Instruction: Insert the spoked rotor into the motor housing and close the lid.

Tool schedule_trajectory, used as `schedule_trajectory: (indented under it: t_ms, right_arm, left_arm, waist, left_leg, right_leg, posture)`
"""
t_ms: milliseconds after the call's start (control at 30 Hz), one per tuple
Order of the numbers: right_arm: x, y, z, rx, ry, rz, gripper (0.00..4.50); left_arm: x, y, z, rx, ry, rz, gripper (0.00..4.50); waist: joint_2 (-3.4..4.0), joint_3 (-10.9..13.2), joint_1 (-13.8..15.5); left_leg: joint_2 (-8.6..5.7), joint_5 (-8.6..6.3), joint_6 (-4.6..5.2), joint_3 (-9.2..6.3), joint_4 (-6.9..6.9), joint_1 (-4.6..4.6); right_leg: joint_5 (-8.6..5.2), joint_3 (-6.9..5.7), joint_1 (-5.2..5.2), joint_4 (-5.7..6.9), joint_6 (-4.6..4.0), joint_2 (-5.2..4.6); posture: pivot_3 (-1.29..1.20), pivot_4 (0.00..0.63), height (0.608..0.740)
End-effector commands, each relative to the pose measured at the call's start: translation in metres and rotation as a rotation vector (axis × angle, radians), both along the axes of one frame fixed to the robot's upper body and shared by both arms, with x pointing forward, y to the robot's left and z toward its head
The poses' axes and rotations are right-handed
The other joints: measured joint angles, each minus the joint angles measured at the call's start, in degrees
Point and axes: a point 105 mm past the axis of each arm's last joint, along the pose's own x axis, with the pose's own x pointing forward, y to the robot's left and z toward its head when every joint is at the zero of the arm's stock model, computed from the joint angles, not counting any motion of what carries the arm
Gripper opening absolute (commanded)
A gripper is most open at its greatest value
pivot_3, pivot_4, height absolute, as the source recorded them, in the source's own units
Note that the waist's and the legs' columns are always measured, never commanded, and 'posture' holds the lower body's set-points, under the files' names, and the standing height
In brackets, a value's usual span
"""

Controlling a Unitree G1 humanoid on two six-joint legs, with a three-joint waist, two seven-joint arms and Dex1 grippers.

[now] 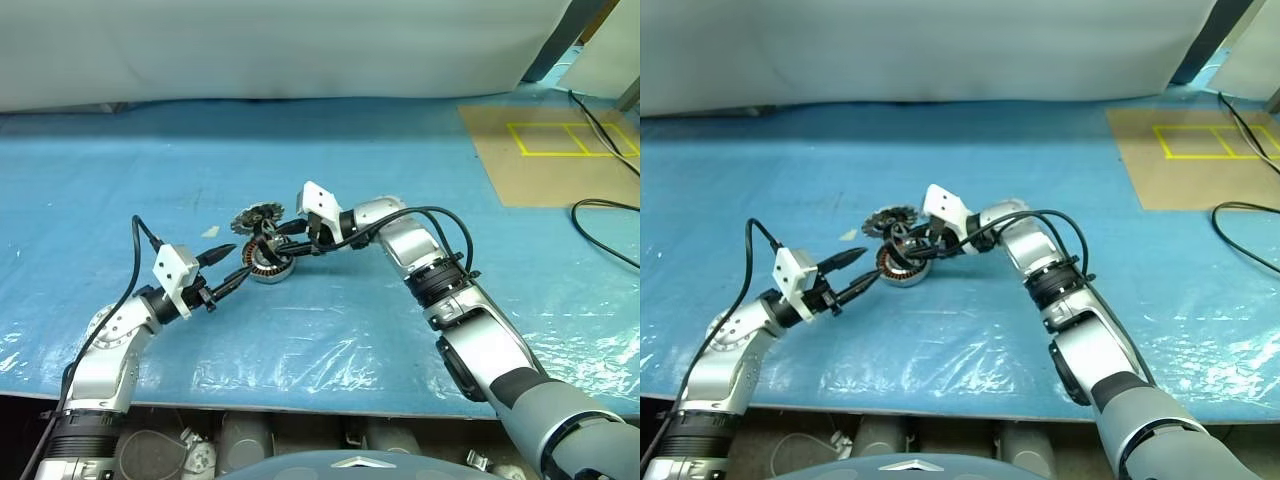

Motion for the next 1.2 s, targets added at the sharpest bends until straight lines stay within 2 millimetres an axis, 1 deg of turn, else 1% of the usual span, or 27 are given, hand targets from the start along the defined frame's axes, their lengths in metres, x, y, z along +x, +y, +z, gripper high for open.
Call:
schedule_trajectory:
  t_ms: [33,200,333,400,433,567,700,867,1067,1200]
  right_arm:
    - [0.004,-0.001,0.003,-0.019,-0.041,-0.003,1.58]
    - [0.002,0.001,-0.006,-0.054,-0.059,0.008,1.58]
    - [0.001,0.002,-0.009,-0.063,-0.067,0.009,1.58]
    - [0.002,0.002,-0.008,-0.060,-0.071,0.005,2.29]
    - [0.002,0.002,-0.008,-0.062,-0.076,0.004,2.46]
    - [0.002,0.002,-0.004,-0.056,-0.065,0.013,3.66]
    - [0.000,0.005,0.006,-0.021,-0.052,0.027,3.66]
    - [-0.001,0.008,0.013,-0.002,-0.053,0.032,3.66]
    - [0.001,0.012,0.031,0.071,-0.038,0.023,3.66]
    - [-0.003,0.016,0.045,0.102,-0.056,0.049,3.66]
  left_arm:
    - [-0.001,-0.004,0.008,0.005,-0.037,-0.015,2.72]
    - [0.000,-0.005,0.008,0.003,-0.036,-0.017,2.72]
    - [0.000,-0.006,0.008,0.003,-0.036,-0.020,2.72]
    - [-0.001,-0.007,0.008,0.002,-0.035,-0.022,2.72]
    - [-0.001,-0.007,0.008,0.001,-0.035,-0.021,2.72]
    - [-0.001,-0.007,0.008,-0.003,-0.034,-0.021,2.72]
    - [0.000,-0.007,0.007,-0.005,-0.033,-0.019,2.72]
    - [0.001,-0.008,0.007,-0.007,-0.033,-0.018,2.72]
    - [0.001,-0.007,0.007,-0.008,-0.032,-0.016,2.72]
    - [0.000,-0.006,0.007,-0.004,-0.033,-0.018,2.72]
  waist:
    - [0.00,0.00,0.00]
    - [0.00,0.00,0.02]
    - [0.00,0.00,0.00]
    - [0.00,0.00,0.00]
    - [0.00,0.00,0.01]
    - [0.00,0.00,0.01]
    - [0.00,0.00,0.01]
    - [0.01,0.00,-0.01]
    - [0.01,0.01,-0.01]
    - [0.01,0.01,0.00]
  left_leg:
    - [0.00,-0.01,-0.01,0.00,0.00,0.03]
    - [0.00,-0.03,-0.03,0.00,0.00,0.24]
    - [0.00,-0.03,-0.04,0.00,0.00,0.34]
    - [0.00,-0.04,-0.04,0.00,0.00,0.35]
    - [0.00,-0.04,-0.04,0.00,0.00,0.34]
    - [-0.01,-0.03,-0.04,0.00,-0.01,0.30]
    - [0.00,-0.03,-0.04,0.00,-0.03,0.28]
    - [0.00,-0.03,-0.04,0.00,-0.05,0.28]
    - [0.00,-0.03,-0.04,0.00,-0.06,0.28]
    - [0.00,-0.03,-0.04,0.00,-0.08,0.28]
  right_leg:
    - [0.00,0.00,0.04,0.00,0.00,0.00]
    - [-0.01,0.00,0.26,-0.01,-0.01,-0.02]
    - [-0.01,0.01,0.32,-0.01,-0.02,-0.02]
    - [-0.01,0.01,0.33,-0.01,-0.02,-0.02]
    - [-0.01,0.01,0.32,-0.01,-0.02,-0.02]
    - [-0.01,0.01,0.32,-0.04,-0.02,-0.02]
    - [-0.01,0.01,0.29,-0.06,-0.02,-0.02]
    - [-0.01,0.01,0.29,-0.06,-0.02,-0.01]
    - [-0.02,0.01,0.28,-0.06,-0.02,-0.01]
    - [-0.02,0.01,0.27,-0.08,-0.02,-0.02]
  posture:
    - [0.00,0.150,0.740]
    - [0.00,0.150,0.740]
    - [0.00,0.150,0.740]
    - [0.00,0.150,0.740]
    - [0.00,0.150,0.740]
    - [0.00,0.150,0.740]
    - [0.00,0.150,0.740]
    - [0.00,0.150,0.740]
    - [0.00,0.150,0.740]
    - [0.00,0.150,0.740]
